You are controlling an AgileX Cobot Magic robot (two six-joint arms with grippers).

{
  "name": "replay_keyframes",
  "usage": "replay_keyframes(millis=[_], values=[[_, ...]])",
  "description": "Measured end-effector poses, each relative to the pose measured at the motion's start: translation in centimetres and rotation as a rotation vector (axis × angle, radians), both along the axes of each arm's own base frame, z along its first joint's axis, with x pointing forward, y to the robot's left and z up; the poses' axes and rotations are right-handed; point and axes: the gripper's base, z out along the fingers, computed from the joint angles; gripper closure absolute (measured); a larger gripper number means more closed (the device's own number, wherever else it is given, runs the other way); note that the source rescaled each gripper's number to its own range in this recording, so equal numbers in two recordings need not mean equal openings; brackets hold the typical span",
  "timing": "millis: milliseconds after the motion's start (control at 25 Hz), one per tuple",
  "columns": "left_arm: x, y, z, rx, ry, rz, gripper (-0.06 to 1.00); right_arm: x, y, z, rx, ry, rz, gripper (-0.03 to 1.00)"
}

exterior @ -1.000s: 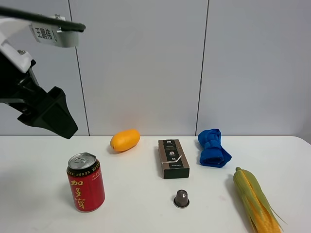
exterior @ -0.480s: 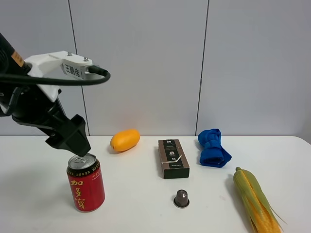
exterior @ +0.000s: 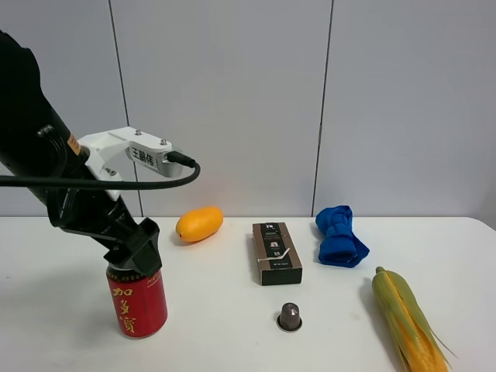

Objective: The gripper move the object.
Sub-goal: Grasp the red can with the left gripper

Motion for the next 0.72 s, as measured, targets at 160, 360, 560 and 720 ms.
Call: replay_keyframes(millis=[160,360,560,720], values=[[0.3,-0.2,-1.0,0.007,0.018,0.002,-0.05,0.0,0.0,0.0,0.000,0.000,0.000,-0.03],[1.0,-0.5,-2.2,0.000,0.003,0.004,-0.05,0.0,0.0,0.0,0.000,0.000,0.000,-0.03],[1.4,-0.7,-3.2,-0.004,0.001,0.012,-0.05,0.0,0.0,0.0,0.000,0.000,0.000,-0.03],[1.4,-0.7,-3.3,-0.002,0.006,0.012,-0.05,0.0,0.0,0.0,0.000,0.000,0.000,-0.03]])
